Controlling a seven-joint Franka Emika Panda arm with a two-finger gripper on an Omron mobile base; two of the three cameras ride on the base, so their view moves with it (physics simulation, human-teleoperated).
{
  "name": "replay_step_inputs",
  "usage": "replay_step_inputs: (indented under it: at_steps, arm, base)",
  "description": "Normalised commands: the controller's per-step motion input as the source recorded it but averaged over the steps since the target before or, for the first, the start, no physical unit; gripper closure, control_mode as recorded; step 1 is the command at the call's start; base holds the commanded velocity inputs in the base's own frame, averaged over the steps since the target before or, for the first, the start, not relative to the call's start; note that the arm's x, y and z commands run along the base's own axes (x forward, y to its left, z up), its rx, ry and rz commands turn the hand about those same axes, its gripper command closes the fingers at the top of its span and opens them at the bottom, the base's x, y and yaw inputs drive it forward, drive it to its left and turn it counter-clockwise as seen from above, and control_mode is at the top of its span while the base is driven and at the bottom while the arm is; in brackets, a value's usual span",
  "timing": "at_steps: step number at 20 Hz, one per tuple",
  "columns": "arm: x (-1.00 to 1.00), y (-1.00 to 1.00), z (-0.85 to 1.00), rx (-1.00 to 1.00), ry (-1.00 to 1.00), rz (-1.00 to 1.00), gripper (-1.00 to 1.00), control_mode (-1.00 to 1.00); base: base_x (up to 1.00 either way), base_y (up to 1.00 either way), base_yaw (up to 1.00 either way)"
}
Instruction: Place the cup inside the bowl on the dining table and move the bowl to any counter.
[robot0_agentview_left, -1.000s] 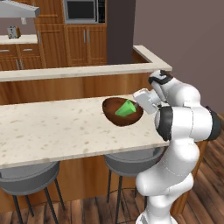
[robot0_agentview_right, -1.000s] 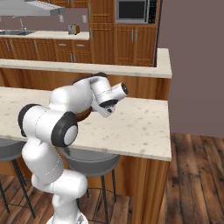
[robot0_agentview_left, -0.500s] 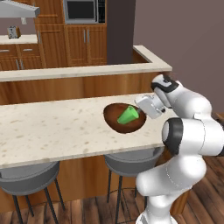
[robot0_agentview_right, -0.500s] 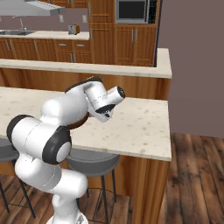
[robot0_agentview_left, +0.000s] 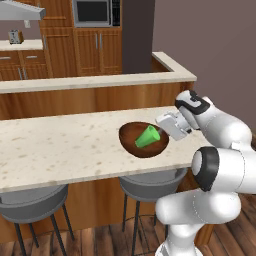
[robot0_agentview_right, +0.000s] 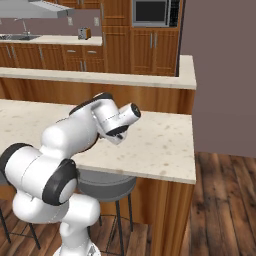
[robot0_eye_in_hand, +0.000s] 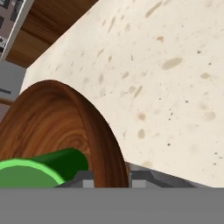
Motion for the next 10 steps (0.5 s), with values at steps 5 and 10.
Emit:
replay_step_inputs:
  at_steps: [5, 10]
  arm:
    - [-0.04, -0.01, 0.00, 0.00, 0.00, 0.00, 1.00, -1.00]
    - [-0.05, 0.00, 0.00, 0.00, 0.00, 0.00, 1.00, -1.00]
  base:
    - [0.00, 0.00, 0.00]
    - [0.00, 0.00, 0.00]
